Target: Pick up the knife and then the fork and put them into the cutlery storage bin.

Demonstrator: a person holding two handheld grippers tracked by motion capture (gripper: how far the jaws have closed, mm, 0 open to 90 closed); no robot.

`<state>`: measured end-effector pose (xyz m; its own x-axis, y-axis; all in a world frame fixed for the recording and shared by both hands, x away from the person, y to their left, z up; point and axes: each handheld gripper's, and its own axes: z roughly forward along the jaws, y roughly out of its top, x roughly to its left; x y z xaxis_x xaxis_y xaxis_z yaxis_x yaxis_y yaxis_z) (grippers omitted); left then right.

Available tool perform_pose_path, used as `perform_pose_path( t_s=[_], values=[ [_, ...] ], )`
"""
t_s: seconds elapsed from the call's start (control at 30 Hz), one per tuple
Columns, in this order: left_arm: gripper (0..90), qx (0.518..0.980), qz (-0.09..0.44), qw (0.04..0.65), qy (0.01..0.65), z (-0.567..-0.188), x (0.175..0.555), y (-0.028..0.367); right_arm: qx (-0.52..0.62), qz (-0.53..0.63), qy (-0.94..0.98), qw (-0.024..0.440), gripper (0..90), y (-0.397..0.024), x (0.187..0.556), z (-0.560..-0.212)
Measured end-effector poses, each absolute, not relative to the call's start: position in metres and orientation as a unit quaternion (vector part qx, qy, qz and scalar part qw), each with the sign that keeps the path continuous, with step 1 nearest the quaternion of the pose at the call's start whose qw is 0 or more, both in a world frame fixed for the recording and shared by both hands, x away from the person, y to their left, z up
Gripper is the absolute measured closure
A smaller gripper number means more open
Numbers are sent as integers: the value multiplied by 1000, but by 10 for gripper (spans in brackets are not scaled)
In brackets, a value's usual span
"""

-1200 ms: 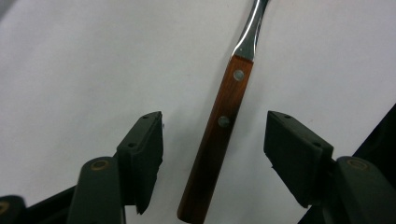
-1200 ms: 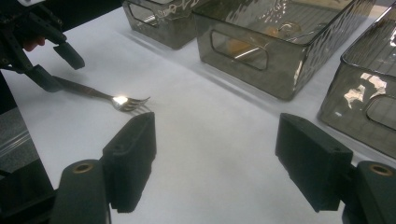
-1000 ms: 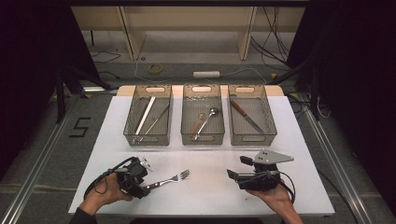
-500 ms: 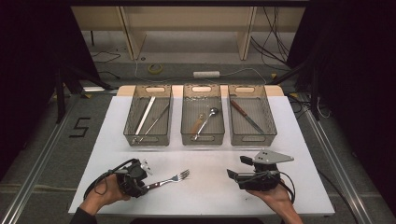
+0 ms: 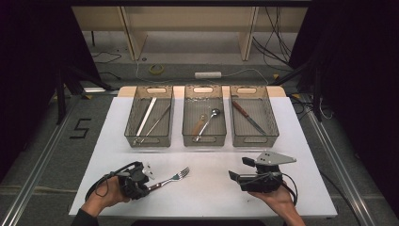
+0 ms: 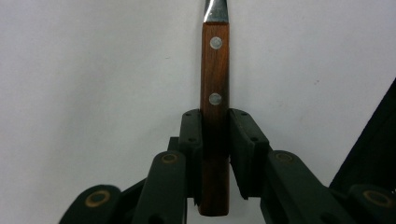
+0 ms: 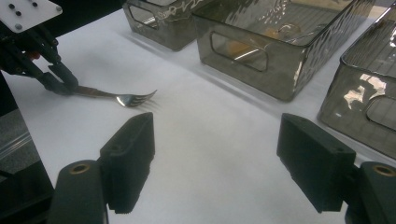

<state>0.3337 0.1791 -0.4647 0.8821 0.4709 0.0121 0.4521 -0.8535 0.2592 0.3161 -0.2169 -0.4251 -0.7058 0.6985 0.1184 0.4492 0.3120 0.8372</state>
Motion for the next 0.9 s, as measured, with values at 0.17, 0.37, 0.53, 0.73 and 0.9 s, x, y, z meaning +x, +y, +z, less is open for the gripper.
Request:
perform_pose_path(
  t_s=[0.17,0.37,0.53,0.73,0.9],
  values=[
    [755,959,31,135,246,-463,335,180,358,464,799,134,287,-217,316,-425],
    [756,952,29,167,255,-450,334,173,353,467,800,133,288,-215,316,-424],
    [755,953,6,180,245,-447,334,159,329,476,805,128,288,-204,311,-421],
    [755,953,-18,192,232,-444,335,140,282,476,824,122,288,-183,304,-420],
    [755,957,-34,197,211,-441,337,123,242,464,844,117,288,-162,299,-422]
  ],
)
